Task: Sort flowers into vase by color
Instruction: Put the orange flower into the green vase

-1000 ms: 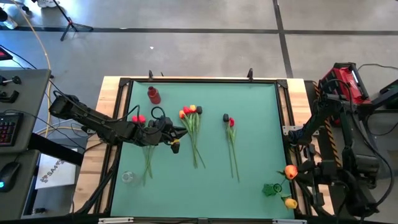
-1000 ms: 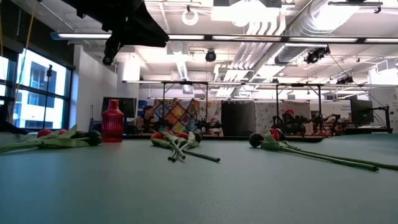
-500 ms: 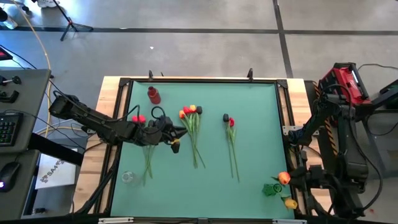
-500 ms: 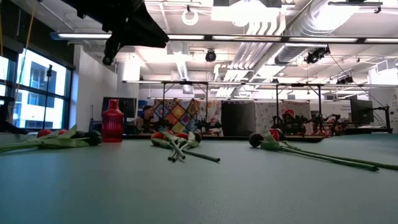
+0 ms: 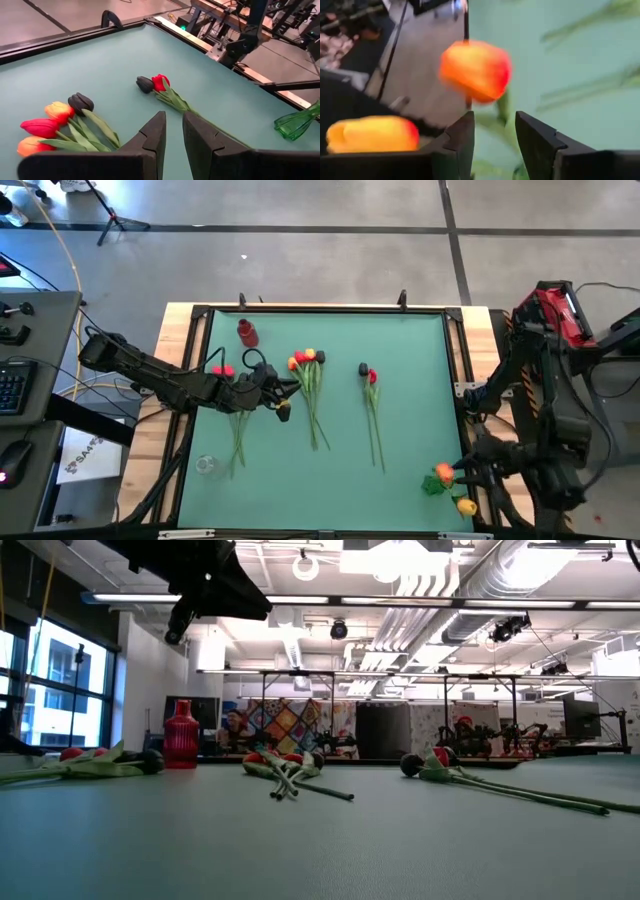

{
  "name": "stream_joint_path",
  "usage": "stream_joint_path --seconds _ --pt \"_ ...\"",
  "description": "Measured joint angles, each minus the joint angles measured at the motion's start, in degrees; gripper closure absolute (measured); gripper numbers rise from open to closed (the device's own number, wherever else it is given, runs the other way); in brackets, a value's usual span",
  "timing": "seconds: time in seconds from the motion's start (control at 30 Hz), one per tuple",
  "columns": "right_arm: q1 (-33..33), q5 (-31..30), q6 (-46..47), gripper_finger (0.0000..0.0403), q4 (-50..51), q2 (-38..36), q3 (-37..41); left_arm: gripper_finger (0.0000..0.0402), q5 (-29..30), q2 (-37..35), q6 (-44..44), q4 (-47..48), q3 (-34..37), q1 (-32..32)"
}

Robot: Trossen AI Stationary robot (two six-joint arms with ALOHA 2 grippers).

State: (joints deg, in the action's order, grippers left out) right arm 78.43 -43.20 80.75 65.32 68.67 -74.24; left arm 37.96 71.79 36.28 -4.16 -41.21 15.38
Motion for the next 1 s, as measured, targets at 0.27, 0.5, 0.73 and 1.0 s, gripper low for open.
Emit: stream_joint_path --seconds 0.27,0.5,0.73,1.0 --pt "-3.4 15.5 4.6 0.0270 -0.3 -7.0 0.0 0.0351 -0.2 0.0 0.0 0.0 0.0 0.0" --pt "-7.1 8.4 6.9 0.0270 -0.4 -13.4 0.0 0.0351 -0.2 0.0 5.2 -0.4 0.0 -0.1" --pt "-16.1 -6.9 5.2 0.0270 -0.3 -18.4 -0.1 0.0351 -4.1 -1.6 13.6 5.2 0.0 -2.3" --pt "-33.6 -4.8 1.3 0.0270 -0.3 -17.9 0.0 0.0351 -4.4 -7.6 23.1 24.4 0.0 -6.6"
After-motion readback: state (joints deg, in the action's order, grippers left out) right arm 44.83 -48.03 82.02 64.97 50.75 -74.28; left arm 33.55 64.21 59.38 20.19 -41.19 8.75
